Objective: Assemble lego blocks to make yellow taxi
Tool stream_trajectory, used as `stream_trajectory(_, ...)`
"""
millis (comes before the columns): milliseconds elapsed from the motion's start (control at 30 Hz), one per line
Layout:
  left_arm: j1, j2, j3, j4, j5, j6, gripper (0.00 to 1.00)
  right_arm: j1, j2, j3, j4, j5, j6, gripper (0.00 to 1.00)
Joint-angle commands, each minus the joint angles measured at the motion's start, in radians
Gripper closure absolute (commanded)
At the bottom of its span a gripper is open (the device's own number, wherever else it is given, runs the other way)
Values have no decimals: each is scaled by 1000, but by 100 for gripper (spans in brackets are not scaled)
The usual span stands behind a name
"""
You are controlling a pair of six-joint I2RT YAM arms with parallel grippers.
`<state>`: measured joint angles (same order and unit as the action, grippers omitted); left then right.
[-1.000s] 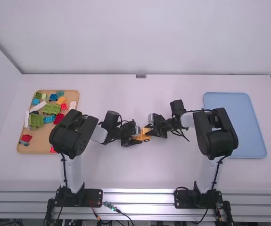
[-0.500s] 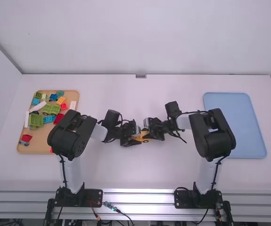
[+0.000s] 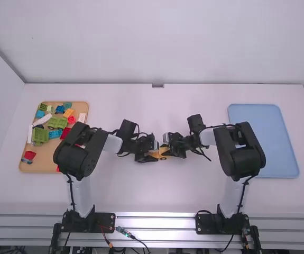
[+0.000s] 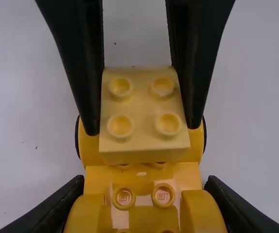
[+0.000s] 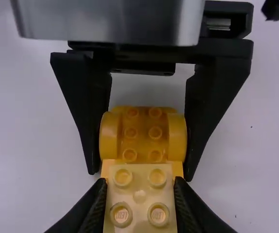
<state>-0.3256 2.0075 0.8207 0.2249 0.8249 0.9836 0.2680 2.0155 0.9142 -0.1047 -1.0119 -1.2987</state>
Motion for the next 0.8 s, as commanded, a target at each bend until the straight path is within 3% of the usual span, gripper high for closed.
stream_trajectory(0,-5,53,-57,24,-130,-6,86,-2,-16,-13,-2,-12,12,87)
stream_trajectory(267,-5,53,-140,187,-138,-55,83,0,-16,-13,0,-8,11,87)
stream_trajectory(767,-2,53,-76,72,-138,-52,85,1,-16,-13,-1,-8,11,87)
